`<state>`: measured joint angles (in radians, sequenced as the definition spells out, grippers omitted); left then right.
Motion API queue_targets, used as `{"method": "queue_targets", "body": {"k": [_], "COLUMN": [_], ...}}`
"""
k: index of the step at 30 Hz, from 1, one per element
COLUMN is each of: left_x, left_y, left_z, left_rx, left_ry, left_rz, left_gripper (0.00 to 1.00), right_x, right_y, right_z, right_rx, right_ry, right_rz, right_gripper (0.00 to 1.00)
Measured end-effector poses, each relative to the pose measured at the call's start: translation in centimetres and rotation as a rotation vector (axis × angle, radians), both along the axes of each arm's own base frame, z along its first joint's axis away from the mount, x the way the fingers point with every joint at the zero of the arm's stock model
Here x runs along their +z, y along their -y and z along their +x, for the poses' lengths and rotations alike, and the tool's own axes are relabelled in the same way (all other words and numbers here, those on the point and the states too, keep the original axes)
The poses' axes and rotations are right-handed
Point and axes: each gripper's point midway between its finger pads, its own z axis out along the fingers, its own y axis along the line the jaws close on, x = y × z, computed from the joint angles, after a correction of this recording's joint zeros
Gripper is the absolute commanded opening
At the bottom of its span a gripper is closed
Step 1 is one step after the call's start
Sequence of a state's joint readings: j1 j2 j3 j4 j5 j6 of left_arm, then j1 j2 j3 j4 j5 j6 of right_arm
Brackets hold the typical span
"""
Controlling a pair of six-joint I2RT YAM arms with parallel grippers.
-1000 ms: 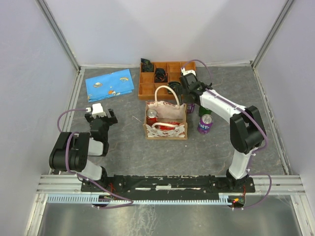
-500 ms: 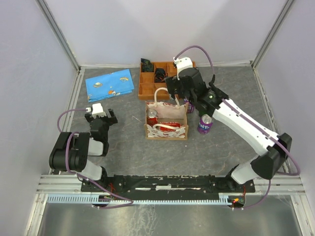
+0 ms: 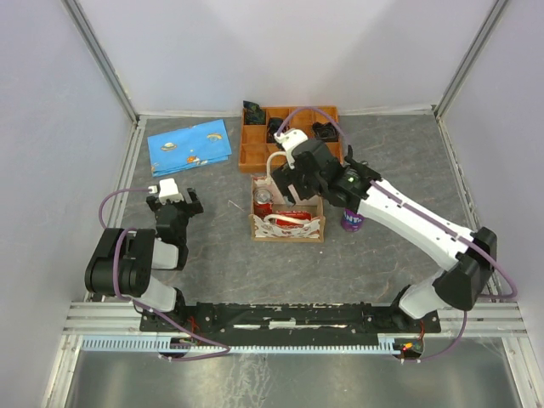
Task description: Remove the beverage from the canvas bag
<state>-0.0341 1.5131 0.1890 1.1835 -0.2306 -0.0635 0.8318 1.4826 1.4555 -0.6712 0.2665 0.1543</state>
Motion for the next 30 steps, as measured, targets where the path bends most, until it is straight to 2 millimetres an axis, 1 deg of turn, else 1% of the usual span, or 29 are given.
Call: {"method": "queue_targets", "body": {"k": [2,5,10,13,15,21,25,28,30], "left_x": [0.0,0.0,0.0,0.0,0.0,0.0,0.0,0.0,0.0], "left_y": [0.0,0.0,0.0,0.0,0.0,0.0,0.0,0.0,0.0], "left_z": [0.0,0.0,0.0,0.0,0.0,0.0,0.0,0.0,0.0], "left_rx": [0.0,0.0,0.0,0.0,0.0,0.0,0.0,0.0,0.0], "left_ry": [0.0,0.0,0.001,0.001,0.001,0.001,0.001,0.001,0.001], "left_rz": [0.0,0.0,0.0,0.0,0.0,0.0,0.0,0.0,0.0], "left_gripper": [0.99,0.99,0.99,0.99,0.99,0.99,0.99,0.99,0.99], "right_x": [-1.2,-3.6,-9.0,-11.5,-12.7,-15.6,-16.6,-18.8,-19.4], "right_y": [-0.6,-1.6,-2.5,-2.8,-3.0,-3.7,-4.1,-4.1,-4.2], "right_z": [-0.3,-0.6,-1.4,-1.9,-2.3,-3.6,-2.9,-3.3,-3.4], "right_rx": [0.029,0.069,0.125,0.147,0.164,0.234,0.248,0.251,0.252], "right_ry": [-0.036,-0.103,-0.24,-0.306,-0.343,-0.447,-0.44,-0.492,-0.509], "right_rz": [-0.012,-0.041,-0.119,-0.153,-0.165,-0.186,-0.204,-0.23,-0.231], "right_gripper": [0.93,0.94,0.95,0.97,0.99,0.99,0.99,0.99,0.99]}}
